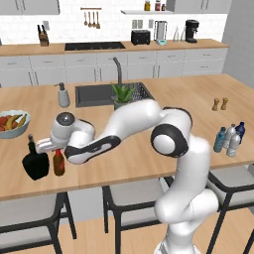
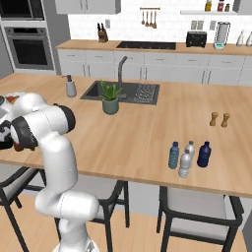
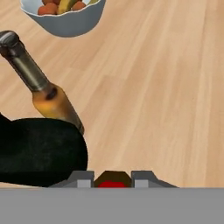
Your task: Move the plastic bottles in the middle to the plastics group, and the glass bottles in the middle to the glass group.
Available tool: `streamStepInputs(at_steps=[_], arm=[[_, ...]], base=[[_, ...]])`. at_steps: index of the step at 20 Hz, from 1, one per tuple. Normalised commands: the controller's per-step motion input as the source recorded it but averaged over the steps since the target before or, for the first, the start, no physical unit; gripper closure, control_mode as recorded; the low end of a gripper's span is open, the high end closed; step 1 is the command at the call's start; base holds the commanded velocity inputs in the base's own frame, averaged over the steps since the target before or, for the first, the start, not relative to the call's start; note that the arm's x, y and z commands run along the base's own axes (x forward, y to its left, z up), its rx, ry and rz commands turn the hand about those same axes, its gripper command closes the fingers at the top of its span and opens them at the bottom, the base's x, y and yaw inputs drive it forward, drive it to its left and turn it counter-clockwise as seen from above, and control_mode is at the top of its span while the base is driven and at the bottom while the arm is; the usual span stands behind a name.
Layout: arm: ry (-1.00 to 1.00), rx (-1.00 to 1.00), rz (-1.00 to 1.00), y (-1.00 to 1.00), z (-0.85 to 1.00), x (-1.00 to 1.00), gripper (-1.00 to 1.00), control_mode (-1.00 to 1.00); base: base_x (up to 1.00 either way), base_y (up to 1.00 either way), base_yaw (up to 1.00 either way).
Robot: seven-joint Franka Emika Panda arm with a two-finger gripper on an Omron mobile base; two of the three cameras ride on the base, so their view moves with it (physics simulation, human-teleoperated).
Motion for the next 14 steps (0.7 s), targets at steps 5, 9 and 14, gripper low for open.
streamStepInputs(at_steps=[5,9,14], arm=[[0.0,0.0,0.0,0.18,-0.11,0.11,1.0,-1.0],[0.0,0.0,0.0,0.0,-0.22,0.02,1.0,-1.0],[0.0,0.0,0.0,-0.17,-0.17,-0.02,1.0,-1.0]], base=[[0.0,0.0,0.0],[0.0,0.0,0.0],[0.0,0.0,0.0]])
